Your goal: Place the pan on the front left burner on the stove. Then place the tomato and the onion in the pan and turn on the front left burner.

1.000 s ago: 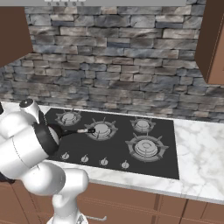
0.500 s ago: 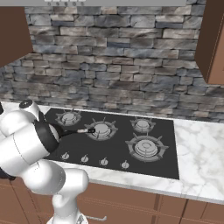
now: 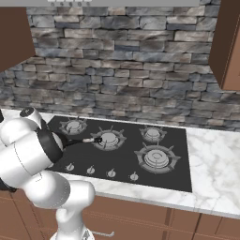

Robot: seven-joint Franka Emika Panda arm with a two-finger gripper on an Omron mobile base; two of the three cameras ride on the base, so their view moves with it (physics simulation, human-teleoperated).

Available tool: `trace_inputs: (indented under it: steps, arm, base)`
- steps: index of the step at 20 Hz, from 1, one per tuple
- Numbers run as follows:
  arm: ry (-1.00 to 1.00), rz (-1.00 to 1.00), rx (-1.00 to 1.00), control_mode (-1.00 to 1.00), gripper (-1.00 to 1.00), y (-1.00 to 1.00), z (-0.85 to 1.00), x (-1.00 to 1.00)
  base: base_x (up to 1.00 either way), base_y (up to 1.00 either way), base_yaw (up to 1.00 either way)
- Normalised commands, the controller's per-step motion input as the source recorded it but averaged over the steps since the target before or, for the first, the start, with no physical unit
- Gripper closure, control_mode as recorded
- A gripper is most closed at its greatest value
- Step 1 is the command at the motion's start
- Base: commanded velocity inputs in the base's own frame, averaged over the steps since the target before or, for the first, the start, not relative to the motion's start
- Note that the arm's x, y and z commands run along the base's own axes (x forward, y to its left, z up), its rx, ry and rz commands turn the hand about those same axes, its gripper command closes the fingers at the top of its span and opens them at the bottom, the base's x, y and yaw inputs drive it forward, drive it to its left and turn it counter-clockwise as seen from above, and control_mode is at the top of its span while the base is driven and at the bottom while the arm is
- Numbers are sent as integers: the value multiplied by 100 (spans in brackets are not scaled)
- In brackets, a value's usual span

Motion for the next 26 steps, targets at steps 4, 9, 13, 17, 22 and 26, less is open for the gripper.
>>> trace_inputs:
  steps: [4, 9, 13, 17, 22, 26]
  arm:
    - [0, 0, -1, -100, -100, 2, 0, 0]
    - [-1, 0, 0, -100, -100, 0, 0, 0]
    - [-2, 0, 0, -100, -100, 0, 30, -4]
    - [-3, 0, 0, -100, -100, 0, 77, -23]
    - [-3, 0, 0, -100, -100, 1, 70, -19]
    - [0, 0, 0, -100, -100, 20, 46, -7]
  base:
    - [0, 0, 0]
    - [0, 0, 0]
    - [0, 0, 0]
    - [0, 0, 0]
    - [0, 0, 0]
    - [0, 0, 0]
